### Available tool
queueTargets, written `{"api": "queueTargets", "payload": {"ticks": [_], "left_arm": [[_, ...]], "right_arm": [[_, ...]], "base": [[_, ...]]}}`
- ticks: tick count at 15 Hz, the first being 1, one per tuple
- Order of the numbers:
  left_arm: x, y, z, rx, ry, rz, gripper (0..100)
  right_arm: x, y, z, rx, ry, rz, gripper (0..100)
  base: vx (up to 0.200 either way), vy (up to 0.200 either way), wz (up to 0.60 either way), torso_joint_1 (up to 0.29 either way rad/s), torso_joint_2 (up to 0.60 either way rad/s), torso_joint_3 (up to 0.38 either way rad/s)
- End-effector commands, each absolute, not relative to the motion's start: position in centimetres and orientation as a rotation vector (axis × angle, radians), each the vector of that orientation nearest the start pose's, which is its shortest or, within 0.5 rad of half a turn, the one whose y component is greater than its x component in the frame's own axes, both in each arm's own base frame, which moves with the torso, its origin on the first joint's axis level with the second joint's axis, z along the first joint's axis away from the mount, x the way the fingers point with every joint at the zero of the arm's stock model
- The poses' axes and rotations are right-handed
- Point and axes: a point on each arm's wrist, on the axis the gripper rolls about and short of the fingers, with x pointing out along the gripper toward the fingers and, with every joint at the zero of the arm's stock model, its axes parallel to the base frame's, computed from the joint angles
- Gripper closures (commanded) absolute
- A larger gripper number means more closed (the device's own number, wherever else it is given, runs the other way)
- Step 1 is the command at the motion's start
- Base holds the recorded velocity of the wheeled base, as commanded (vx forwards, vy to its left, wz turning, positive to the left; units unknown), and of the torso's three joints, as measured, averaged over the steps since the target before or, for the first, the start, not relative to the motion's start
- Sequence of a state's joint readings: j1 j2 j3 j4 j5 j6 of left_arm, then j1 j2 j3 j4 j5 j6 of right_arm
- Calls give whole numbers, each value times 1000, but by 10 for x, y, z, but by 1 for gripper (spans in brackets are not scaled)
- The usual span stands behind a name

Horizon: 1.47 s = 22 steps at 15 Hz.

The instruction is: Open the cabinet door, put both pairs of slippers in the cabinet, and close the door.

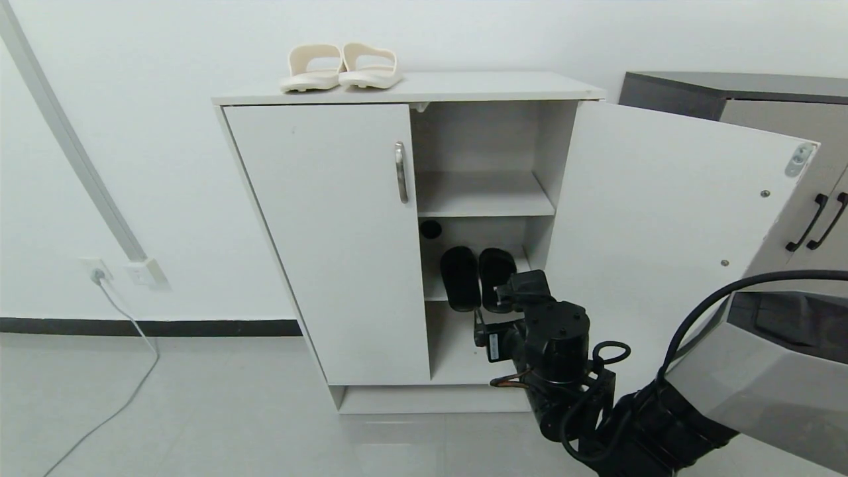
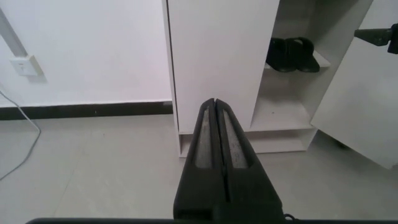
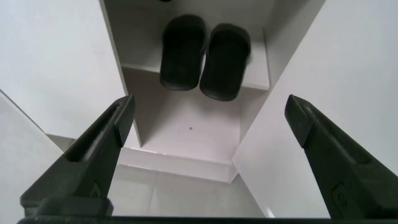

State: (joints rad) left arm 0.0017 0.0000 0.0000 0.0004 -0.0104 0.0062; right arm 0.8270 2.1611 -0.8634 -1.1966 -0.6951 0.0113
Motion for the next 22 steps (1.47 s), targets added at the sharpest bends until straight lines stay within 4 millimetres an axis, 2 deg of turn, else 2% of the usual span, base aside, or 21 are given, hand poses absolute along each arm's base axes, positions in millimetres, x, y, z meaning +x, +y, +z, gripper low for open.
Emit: {"api": "queueTargets", "payload": {"ticks": [1, 20, 22], "left_arm": [[-23, 0, 76, 6, 2, -9, 100], [-23, 0, 76, 3, 2, -8, 100], [-23, 0, 76, 0, 2, -6, 100]], "right_arm": [[270, 272, 90, -63, 79, 131, 0], [270, 266, 86, -64, 79, 133, 0], [273, 262, 86, -64, 81, 125, 0]], "base": [[0, 200, 0, 2, 2, 51], [0, 200, 0, 3, 1, 6], [0, 0, 0, 0, 0, 0]]}}
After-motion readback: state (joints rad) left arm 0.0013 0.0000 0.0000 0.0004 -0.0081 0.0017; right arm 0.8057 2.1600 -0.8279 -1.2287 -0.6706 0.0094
